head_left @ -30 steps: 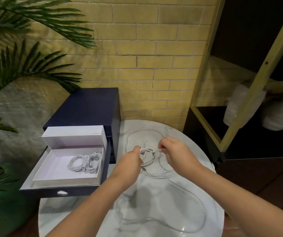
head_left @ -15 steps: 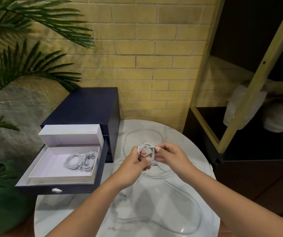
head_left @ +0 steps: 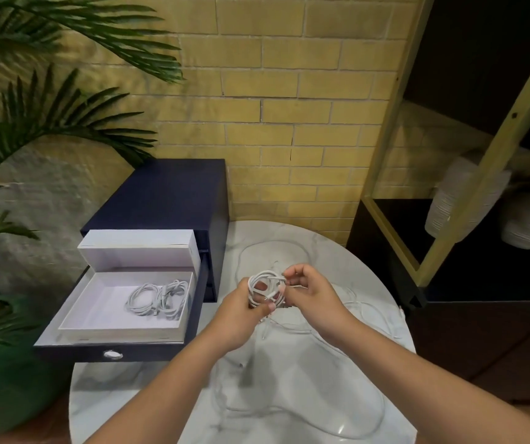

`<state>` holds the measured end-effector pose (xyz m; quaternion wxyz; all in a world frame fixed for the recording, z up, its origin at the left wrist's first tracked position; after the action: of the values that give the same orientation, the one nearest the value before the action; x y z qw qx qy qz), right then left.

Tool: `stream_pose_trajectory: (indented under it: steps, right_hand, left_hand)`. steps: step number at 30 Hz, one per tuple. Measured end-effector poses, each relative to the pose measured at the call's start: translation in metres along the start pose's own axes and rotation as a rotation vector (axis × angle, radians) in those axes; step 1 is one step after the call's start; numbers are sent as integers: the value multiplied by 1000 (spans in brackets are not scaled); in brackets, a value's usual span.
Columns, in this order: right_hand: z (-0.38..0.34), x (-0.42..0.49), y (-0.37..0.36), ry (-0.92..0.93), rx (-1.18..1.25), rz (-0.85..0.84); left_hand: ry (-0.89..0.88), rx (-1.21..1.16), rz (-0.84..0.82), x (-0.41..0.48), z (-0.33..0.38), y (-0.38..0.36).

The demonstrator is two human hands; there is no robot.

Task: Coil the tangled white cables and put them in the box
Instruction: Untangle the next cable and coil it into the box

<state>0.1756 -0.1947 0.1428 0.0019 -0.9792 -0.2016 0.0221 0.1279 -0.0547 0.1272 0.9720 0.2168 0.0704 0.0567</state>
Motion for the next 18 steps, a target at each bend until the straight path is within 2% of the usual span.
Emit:
stream_pose_trajectory:
  steps: [4, 10, 15, 18]
  right_hand:
    - [4, 7, -15, -32, -67, -122]
    - [-2, 14, -47, -22, -200, -304]
    - [-9, 24, -84, 34, -412, -299]
    - [-2, 29, -112, -13, -350, -245]
  left_hand:
    - [-30, -78, -36, 2, -4, 18]
    - [-30, -196, -201, 5, -20, 58]
    - [17, -339, -146, 7, -41, 103]
    - [56, -343, -33, 10, -54, 134]
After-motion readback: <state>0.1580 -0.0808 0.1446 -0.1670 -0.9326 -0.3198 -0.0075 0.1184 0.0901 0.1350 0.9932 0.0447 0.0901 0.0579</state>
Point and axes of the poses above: each hand's wrist, its own x-axis towards the middle knuckle, its own y-axis out of the back of the hand, z = x × y, the point moved 5 cm from there along x, towards the middle knuckle, and after that the axes turned 3 degrees about x, right-handed, at the moved point
